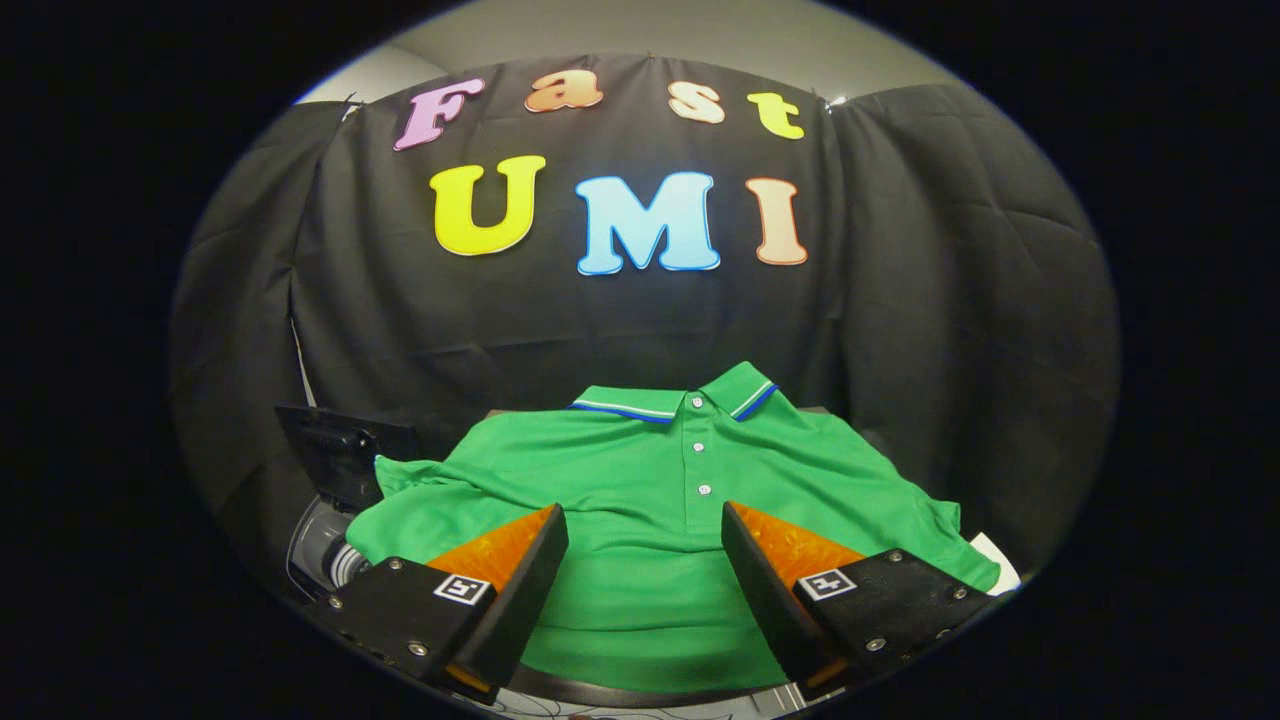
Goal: Put the clothes into the washing machine and then close the washing machine lid.
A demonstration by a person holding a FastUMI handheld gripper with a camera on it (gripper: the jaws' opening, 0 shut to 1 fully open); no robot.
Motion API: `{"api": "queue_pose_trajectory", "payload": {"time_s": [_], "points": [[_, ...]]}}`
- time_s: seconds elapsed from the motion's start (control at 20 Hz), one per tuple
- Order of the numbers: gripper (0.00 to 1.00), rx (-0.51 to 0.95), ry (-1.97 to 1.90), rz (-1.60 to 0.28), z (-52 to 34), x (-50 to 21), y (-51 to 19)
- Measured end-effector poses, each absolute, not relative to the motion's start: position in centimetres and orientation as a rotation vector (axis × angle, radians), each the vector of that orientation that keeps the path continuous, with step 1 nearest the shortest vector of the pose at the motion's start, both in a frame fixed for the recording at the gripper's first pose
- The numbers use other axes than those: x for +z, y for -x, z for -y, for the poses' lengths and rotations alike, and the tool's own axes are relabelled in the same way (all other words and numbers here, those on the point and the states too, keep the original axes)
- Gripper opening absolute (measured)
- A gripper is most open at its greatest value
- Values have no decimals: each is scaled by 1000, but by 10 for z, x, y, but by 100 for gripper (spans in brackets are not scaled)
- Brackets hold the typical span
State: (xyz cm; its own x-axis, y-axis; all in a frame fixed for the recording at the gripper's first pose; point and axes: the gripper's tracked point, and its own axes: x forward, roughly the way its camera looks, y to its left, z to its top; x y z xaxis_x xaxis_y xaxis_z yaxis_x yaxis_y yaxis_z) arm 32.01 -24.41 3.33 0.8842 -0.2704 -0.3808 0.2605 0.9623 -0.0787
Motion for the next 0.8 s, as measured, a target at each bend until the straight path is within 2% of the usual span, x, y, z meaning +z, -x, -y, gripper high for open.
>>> {"api": "queue_pose_trajectory", "payload": {"time_s": [0.25, 0.65, 0.75, 0.8], "points": [[96, -268, -11, -504, 255, 13, -335], [93, -286, -4, -484, 251, 15, -333], [83, -310, -2, -495, 264, 13, -336], [70, -320, -1, -497, 269, 13, -336]]}}
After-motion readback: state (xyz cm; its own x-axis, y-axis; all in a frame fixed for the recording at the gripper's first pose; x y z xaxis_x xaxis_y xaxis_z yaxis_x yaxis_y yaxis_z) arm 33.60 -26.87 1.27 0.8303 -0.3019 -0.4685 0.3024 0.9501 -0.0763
